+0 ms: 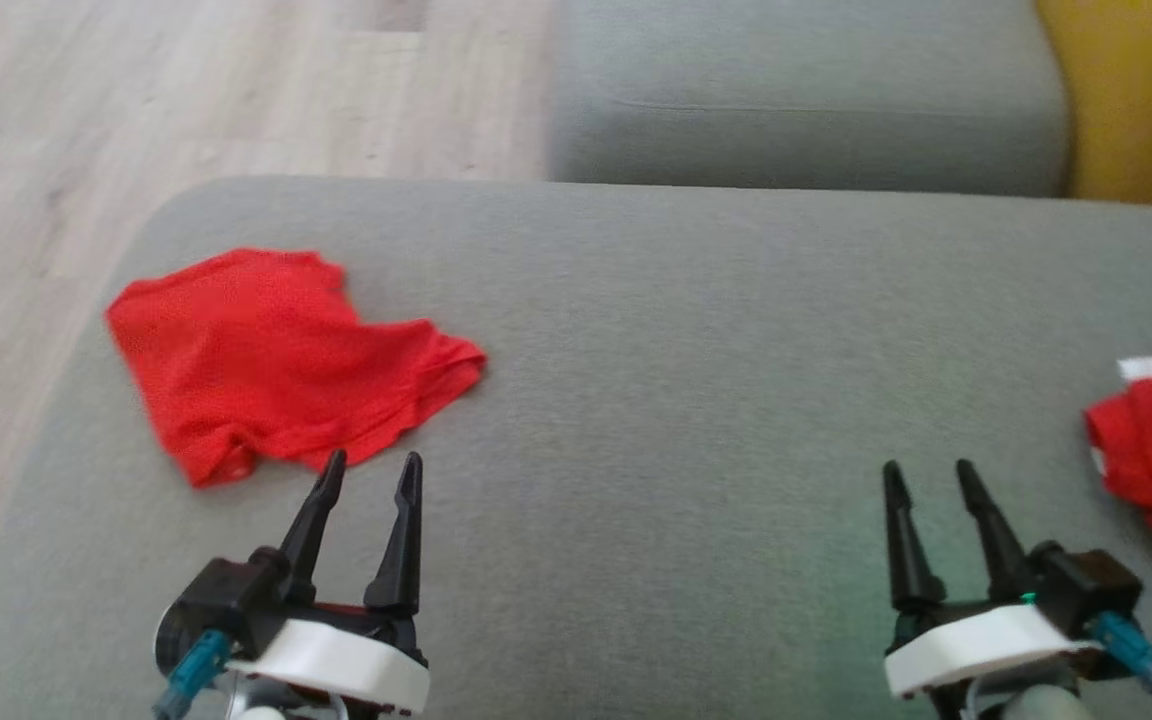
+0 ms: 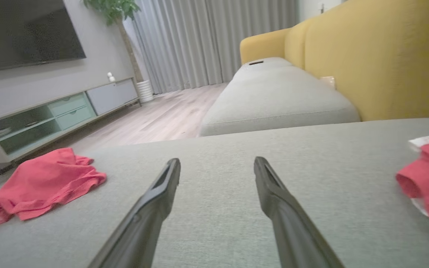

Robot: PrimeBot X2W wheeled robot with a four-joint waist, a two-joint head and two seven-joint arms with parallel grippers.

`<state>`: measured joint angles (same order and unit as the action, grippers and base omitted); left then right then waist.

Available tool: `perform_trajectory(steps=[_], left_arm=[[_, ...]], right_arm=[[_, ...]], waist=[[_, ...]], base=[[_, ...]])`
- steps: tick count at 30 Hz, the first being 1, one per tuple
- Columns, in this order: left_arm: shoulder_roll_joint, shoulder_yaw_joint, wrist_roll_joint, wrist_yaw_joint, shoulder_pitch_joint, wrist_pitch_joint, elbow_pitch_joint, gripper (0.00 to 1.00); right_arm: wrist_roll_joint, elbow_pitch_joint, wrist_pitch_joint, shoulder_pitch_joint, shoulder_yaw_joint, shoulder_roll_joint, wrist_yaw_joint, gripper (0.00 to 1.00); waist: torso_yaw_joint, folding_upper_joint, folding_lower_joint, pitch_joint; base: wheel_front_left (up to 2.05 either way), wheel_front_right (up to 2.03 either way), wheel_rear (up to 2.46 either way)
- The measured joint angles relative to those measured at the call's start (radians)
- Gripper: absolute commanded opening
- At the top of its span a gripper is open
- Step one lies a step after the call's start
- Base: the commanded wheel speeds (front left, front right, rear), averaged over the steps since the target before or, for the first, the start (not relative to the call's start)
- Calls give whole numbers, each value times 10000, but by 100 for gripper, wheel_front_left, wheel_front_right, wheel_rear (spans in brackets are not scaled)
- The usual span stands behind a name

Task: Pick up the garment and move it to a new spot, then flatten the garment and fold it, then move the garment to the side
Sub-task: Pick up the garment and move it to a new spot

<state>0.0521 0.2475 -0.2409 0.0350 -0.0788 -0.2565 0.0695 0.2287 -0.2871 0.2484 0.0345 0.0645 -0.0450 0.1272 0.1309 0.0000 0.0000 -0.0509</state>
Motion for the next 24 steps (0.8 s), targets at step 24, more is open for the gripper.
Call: perform_trajectory(steps=[24], left_arm=[[2, -1068, 372, 102, -35, 0, 537, 100]], right_arm=[[533, -454, 23, -16, 1183, 0, 0, 100]], waist=[[2756, 0, 0, -69]], base=[[0, 0, 0]])
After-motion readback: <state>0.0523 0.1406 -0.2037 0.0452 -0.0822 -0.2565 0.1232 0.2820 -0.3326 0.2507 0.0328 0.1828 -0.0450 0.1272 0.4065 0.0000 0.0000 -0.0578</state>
